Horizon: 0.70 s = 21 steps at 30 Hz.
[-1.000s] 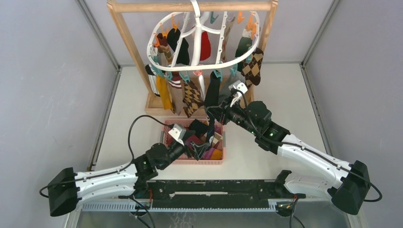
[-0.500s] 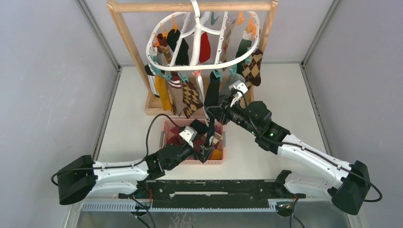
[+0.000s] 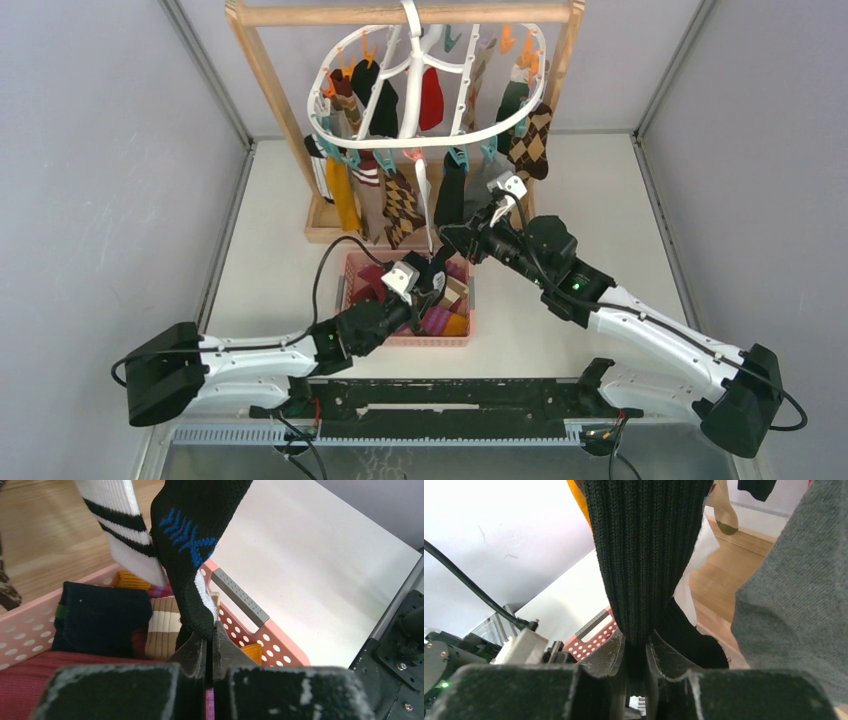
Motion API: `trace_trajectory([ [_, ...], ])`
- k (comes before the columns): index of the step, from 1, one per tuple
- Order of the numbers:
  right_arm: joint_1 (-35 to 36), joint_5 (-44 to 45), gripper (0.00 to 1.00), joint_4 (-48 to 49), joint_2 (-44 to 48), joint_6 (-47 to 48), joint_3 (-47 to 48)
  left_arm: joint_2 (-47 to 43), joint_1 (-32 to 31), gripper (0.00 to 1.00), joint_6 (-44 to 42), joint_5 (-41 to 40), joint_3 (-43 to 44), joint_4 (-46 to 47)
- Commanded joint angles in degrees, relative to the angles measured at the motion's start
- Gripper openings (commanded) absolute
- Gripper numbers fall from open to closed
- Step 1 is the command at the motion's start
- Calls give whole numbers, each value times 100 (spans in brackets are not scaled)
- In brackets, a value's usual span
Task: Remove the socks clipped to the hanger
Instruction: Remove the sock from the hanger.
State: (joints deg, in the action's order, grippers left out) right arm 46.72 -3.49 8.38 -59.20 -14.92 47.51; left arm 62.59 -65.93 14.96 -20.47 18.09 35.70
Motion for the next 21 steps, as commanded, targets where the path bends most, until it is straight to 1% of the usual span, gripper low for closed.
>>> trace_trajectory([
  [1,-46,59,24,175,212,4,-41,-584,-135,0,-121,-427,201,-79],
  [3,-56,96,26,85,224,47,-57,-857,-187,0,-161,-542,163,-243],
  [5,-56,132,32,11,233,82,-81,-1119,-209,1,-185,-675,137,-440],
  [7,-58,182,43,-24,282,102,-142,-1363,-210,1,-209,-768,111,-602],
  [9,-53,308,50,-50,390,103,-259,-1552,-216,1,-244,-827,92,-715],
  [11,-38,522,55,-83,502,112,-350,-1680,-218,1,-277,-889,94,-802],
  [16,122,1221,60,-298,793,189,-443,-1795,-220,1,-382,-986,192,-957],
  [21,593,2231,65,-502,1059,407,-441,-1740,-218,1,-528,-1094,394,-1106],
])
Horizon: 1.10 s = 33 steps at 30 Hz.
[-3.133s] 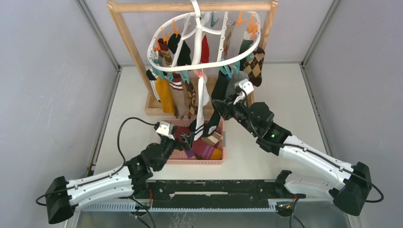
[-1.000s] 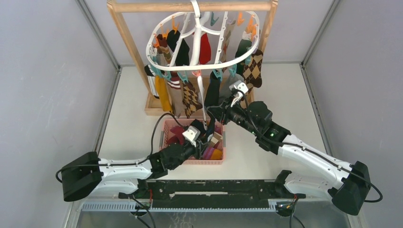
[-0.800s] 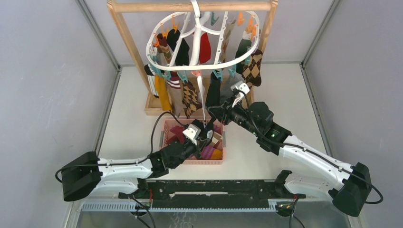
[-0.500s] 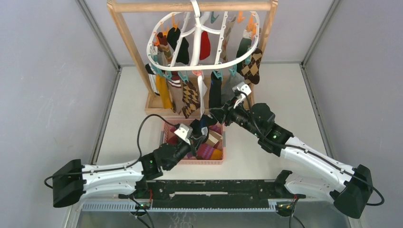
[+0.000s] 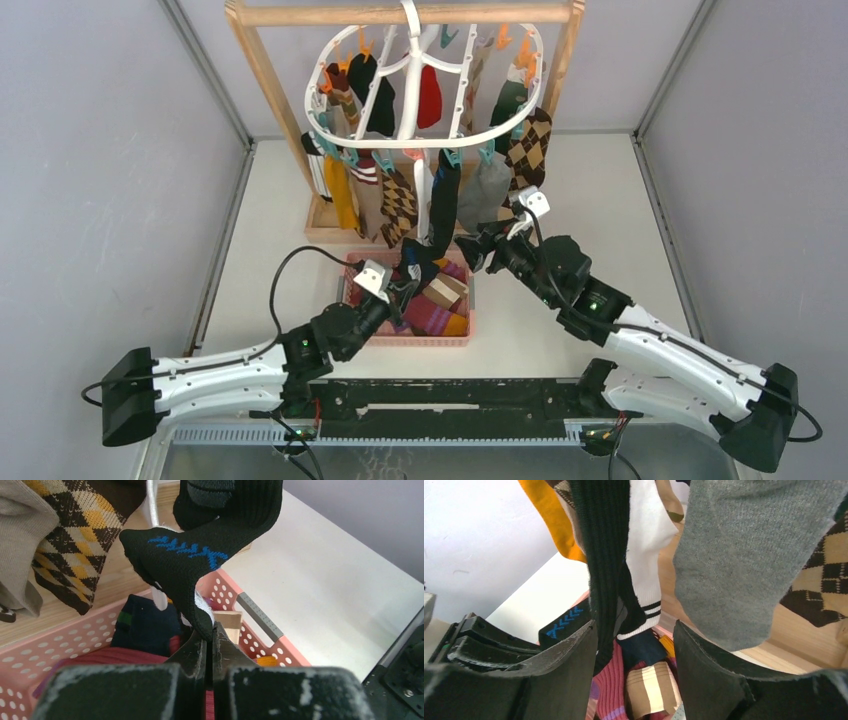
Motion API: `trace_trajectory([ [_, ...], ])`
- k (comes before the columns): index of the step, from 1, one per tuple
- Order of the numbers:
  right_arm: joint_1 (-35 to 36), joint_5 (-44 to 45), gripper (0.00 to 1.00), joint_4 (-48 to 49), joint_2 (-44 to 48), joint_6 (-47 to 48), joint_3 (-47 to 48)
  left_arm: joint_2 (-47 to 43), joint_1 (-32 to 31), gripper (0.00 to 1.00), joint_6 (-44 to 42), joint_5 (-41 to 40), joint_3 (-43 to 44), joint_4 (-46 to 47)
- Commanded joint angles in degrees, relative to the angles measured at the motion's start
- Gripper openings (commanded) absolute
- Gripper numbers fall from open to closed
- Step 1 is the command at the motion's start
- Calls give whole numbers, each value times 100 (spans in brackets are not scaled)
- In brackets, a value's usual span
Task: Remove the socks clipped to the hanger
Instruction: Remove the sock from the hanger.
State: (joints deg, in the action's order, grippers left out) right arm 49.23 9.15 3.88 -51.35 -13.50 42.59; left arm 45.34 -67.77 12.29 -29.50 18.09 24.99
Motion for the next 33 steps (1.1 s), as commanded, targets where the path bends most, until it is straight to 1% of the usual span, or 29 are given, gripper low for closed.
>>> trace_trajectory([
  [1,436,1144,66,-80,332,302,48,2,-37,1,-289,-235,442,-70],
  [3,643,1413,67,-114,449,377,54,47,-30,1,-342,-298,526,-143],
  [6,978,1740,71,-63,618,519,57,120,-35,1,-419,-369,657,-187],
  [10,1391,2054,72,70,650,776,202,255,-35,2,-526,-458,825,-231],
  [15,1811,2510,72,412,385,1242,550,332,-35,2,-650,-478,1039,-320],
  [27,1859,2720,72,1045,-632,2084,1695,250,-33,2,-784,-609,1068,-383],
  [33,1803,2753,67,1290,-1027,2314,2068,180,-34,2,-838,-682,1035,-411],
])
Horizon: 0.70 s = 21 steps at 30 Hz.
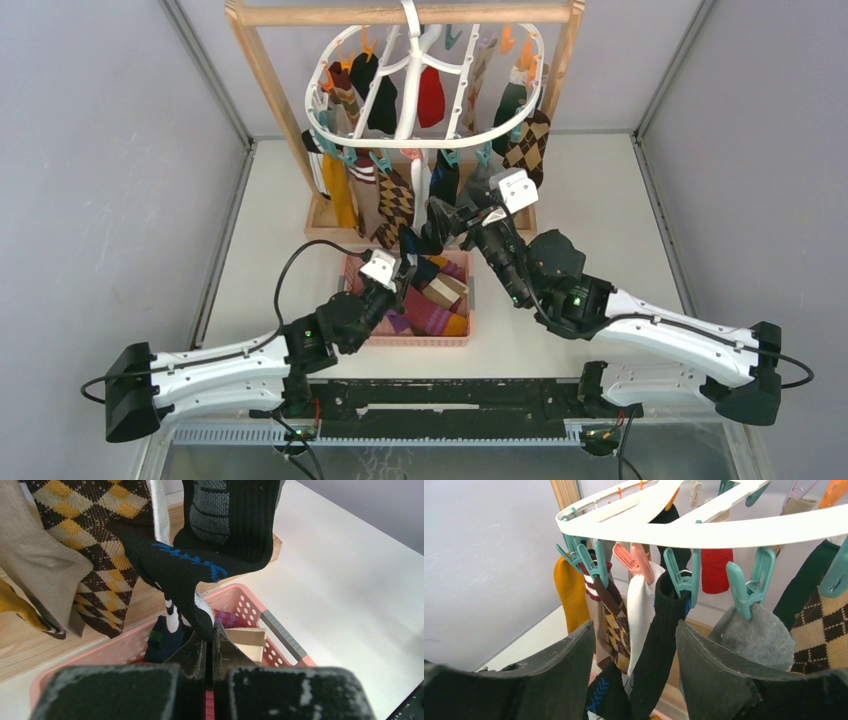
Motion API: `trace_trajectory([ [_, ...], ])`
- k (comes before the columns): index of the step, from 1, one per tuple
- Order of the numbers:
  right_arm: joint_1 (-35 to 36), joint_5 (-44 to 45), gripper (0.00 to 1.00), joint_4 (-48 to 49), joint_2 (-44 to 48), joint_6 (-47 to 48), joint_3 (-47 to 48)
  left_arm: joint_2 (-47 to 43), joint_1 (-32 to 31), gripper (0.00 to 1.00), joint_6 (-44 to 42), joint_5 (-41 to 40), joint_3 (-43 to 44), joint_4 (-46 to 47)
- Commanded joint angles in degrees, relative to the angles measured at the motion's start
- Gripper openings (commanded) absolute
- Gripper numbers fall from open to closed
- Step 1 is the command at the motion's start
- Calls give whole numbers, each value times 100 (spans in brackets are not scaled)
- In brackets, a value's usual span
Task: Remove the socks clipped to the hanger
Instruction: Remove the sock from the hanger.
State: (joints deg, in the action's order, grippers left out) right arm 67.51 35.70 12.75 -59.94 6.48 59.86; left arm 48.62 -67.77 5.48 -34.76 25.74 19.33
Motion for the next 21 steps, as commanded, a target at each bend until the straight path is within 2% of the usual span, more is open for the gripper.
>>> trace_trajectory([
  [1,-31,114,65,430,-233,356,412,-155,-34,2,-165,-166,259,152],
  [11,-54,613,59,725,-967,854,970,-245,-26,2,-178,-206,189,131],
  [21,-20,872,57,745,-922,982,940,-173,-22,2,-235,-272,193,170],
])
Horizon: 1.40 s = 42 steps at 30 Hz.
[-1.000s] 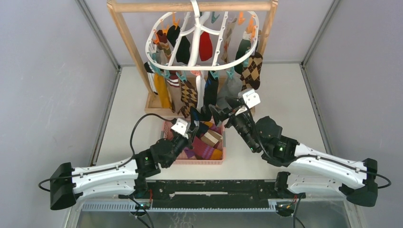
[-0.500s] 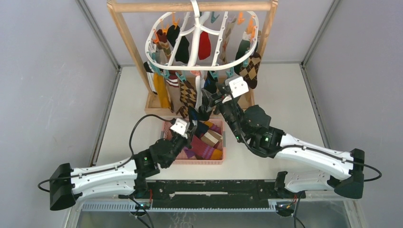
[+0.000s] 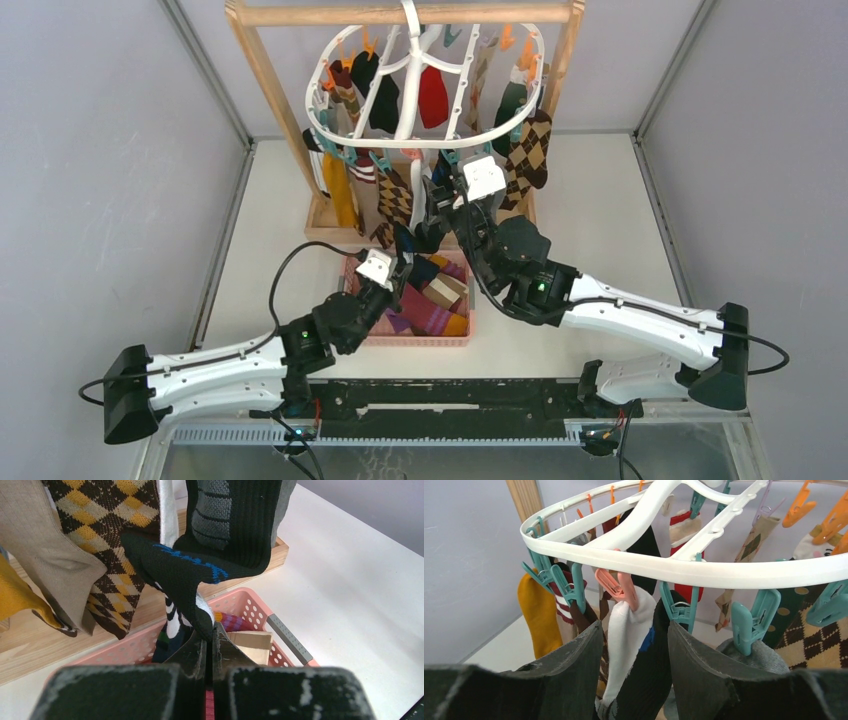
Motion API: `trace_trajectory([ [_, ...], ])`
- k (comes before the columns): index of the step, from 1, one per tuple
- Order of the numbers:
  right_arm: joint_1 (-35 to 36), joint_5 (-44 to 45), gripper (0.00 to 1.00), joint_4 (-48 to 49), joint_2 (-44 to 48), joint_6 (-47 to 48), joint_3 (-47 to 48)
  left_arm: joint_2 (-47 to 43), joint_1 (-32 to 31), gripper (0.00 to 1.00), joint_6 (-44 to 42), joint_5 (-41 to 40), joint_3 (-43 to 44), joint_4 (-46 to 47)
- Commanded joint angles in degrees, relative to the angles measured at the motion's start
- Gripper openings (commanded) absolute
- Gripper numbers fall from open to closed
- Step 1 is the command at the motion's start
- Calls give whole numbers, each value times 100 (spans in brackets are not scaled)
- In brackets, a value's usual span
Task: Remove the socks clipped to the hanger
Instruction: Remove the sock from the hanger.
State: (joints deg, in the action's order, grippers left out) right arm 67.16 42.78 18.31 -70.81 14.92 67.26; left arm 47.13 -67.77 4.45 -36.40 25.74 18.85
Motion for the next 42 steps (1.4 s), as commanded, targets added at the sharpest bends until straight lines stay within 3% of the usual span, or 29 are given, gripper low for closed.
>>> trace_trajectory([
  [1,19,145,58,152,189,119,193,-9,-19,2,-137,-112,195,226],
  [13,-7,-177,65,-492,812,-300,38,289,18,2,-175,-77,244,397],
  [42,-393,-207,65,-218,60,-212,554,256,25,2,-207,-7,318,227],
])
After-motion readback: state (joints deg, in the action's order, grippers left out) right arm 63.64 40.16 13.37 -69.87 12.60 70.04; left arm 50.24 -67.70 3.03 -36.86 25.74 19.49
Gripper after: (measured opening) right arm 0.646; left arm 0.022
